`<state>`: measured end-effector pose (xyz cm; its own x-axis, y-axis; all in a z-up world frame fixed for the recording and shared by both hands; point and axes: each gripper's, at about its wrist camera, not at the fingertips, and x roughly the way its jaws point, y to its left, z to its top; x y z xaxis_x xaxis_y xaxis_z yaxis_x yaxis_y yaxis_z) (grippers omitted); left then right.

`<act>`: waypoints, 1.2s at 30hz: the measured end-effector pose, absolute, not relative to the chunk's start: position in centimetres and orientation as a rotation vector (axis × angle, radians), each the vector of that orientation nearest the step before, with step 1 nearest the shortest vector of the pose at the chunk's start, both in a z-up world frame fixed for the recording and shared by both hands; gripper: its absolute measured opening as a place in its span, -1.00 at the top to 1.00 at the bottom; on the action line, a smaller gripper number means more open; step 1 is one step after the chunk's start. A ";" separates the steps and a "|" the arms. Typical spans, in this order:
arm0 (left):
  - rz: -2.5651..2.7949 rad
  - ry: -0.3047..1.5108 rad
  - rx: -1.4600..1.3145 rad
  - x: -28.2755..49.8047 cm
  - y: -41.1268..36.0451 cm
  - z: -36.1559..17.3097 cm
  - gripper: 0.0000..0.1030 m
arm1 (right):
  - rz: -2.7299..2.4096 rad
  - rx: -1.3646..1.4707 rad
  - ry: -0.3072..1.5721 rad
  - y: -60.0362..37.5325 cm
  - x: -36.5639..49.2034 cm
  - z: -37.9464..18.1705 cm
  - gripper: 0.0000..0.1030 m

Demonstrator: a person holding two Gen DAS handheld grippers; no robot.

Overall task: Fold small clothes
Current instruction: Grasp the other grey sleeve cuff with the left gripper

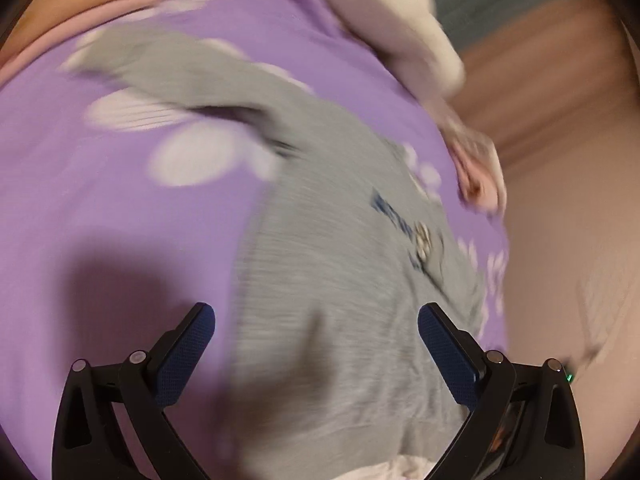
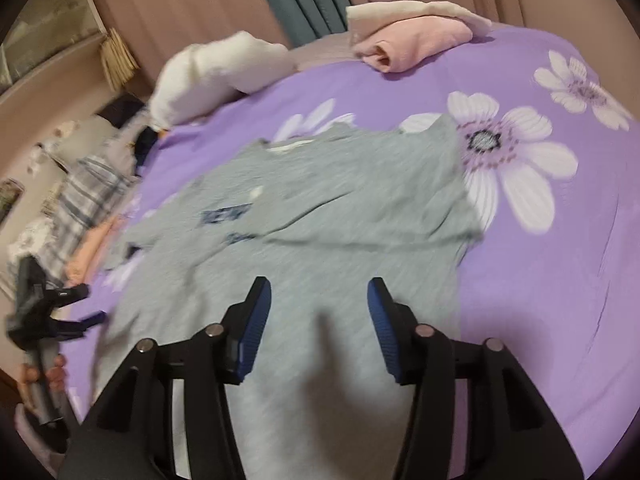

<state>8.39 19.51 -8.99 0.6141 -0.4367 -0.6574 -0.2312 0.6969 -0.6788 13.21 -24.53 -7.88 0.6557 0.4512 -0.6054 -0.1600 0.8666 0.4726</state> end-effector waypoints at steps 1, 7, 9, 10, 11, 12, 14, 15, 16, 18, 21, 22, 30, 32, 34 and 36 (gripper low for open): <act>-0.116 0.921 -0.872 7.9 20.8 -9.3 -0.95 | 0.373 0.436 0.780 -24.4 12.8 -7.9 -0.10; -0.093 0.811 -1.133 5.8 26.4 -10.9 -0.95 | 0.466 0.610 0.750 -22.3 9.1 -8.5 -0.14; -0.093 0.775 -1.177 6.0 27.7 -11.0 -0.95 | 0.472 0.608 0.770 -21.2 8.9 -8.5 -0.14; -0.084 0.760 -1.188 6.4 28.2 -11.0 -0.95 | 0.473 0.606 0.778 -20.8 8.9 -8.5 -0.14; -0.080 0.749 -1.193 6.7 28.7 -11.0 -0.95 | 0.476 0.603 0.781 -20.5 8.9 -8.4 -0.14; -0.071 0.738 -1.199 7.0 29.3 -11.1 -0.95 | 0.481 0.605 0.780 -20.0 8.9 -8.3 -0.14; -0.071 0.711 -1.227 7.8 30.7 -11.2 -0.95 | 0.498 0.616 0.785 -19.3 9.2 -8.1 -0.14; -0.073 0.702 -1.239 8.5 31.1 -11.3 -0.95 | 0.502 0.620 0.786 -18.9 9.3 -8.0 -0.14; -0.074 0.693 -1.251 9.0 31.5 -11.4 -0.95 | 0.511 0.618 0.782 -18.4 9.5 -7.8 -0.14; -0.069 0.674 -1.274 10.3 32.5 -11.5 -0.95 | 0.524 0.604 0.783 -17.4 9.9 -7.5 -0.14; -0.056 0.662 -1.307 12.1 34.3 -12.1 -0.95 | 0.544 0.586 0.791 -16.4 10.8 -7.3 -0.14; -0.052 0.661 -1.318 12.5 34.7 -12.4 -0.95 | 0.551 0.585 0.794 -16.1 10.9 -7.4 -0.14; 0.067 0.625 -1.289 16.6 37.3 -12.8 -0.95 | 0.566 0.561 0.831 -15.1 12.1 -8.0 -0.14; 0.113 0.619 -1.276 17.3 37.8 -12.9 -0.95 | 0.565 0.551 0.837 -14.8 12.4 -7.8 -0.14; 0.153 0.620 -1.247 17.8 37.8 -12.8 -0.95 | 0.564 0.549 0.840 -14.9 12.8 -7.8 -0.15; 0.199 0.626 -1.203 18.0 37.5 -12.5 -0.91 | 0.561 0.539 0.842 -14.8 13.1 -7.9 -0.17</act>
<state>18.00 37.53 -12.55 0.8158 -0.1790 -0.5499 -0.4636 0.3659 -0.8069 13.07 -14.85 -7.91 0.5417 0.6488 -0.5344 -0.2423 0.7293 0.6398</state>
